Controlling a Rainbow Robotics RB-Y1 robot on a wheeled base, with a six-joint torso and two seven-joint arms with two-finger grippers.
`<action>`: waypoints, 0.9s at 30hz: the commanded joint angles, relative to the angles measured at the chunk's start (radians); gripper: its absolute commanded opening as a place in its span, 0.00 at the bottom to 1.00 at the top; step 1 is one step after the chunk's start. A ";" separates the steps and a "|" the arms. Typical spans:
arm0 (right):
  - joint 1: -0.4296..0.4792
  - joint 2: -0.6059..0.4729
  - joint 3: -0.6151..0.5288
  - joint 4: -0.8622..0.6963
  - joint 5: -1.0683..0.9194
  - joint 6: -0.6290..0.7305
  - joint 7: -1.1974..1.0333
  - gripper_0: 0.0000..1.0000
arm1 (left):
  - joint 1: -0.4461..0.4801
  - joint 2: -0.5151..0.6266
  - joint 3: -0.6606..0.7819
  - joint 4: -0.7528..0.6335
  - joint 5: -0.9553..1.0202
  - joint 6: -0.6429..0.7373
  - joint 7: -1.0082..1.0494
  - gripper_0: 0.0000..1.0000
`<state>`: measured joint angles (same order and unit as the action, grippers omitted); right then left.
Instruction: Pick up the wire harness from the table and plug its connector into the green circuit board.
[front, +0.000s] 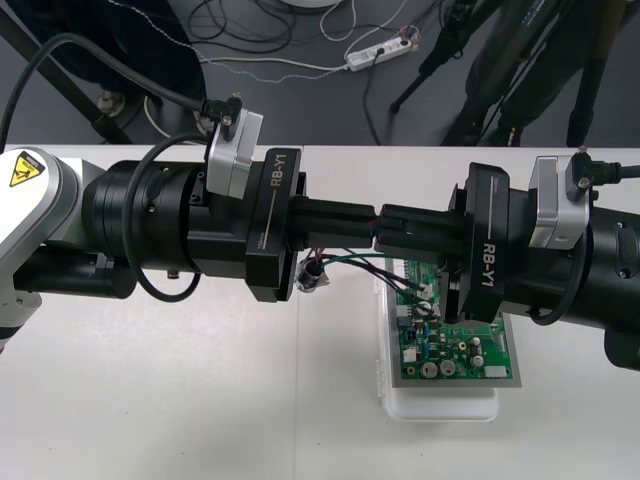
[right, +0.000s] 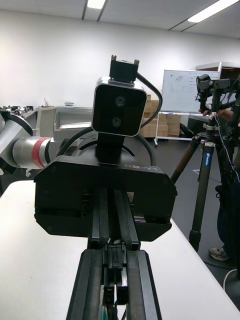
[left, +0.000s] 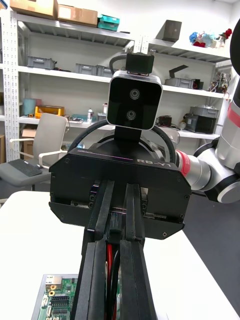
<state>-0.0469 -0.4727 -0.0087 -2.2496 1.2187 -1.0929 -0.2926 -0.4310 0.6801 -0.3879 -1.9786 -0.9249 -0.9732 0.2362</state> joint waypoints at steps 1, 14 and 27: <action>0.005 0.017 -0.014 -0.033 -0.001 0.008 0.052 0.02 | -0.045 -0.008 -0.012 -0.034 0.020 0.024 -0.047 0.00; 0.005 0.019 -0.014 -0.007 -0.030 0.007 0.052 1.00 | -0.043 -0.005 -0.012 -0.032 0.029 0.024 -0.051 0.00; 0.005 0.016 -0.017 0.008 -0.033 0.007 0.067 1.00 | -0.043 -0.004 -0.011 -0.032 0.041 0.024 -0.055 0.00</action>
<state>-0.0469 -0.4724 -0.0087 -2.2373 1.2032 -1.0929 -0.2898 -0.4310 0.6801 -0.3882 -1.9789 -0.9037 -0.9732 0.2362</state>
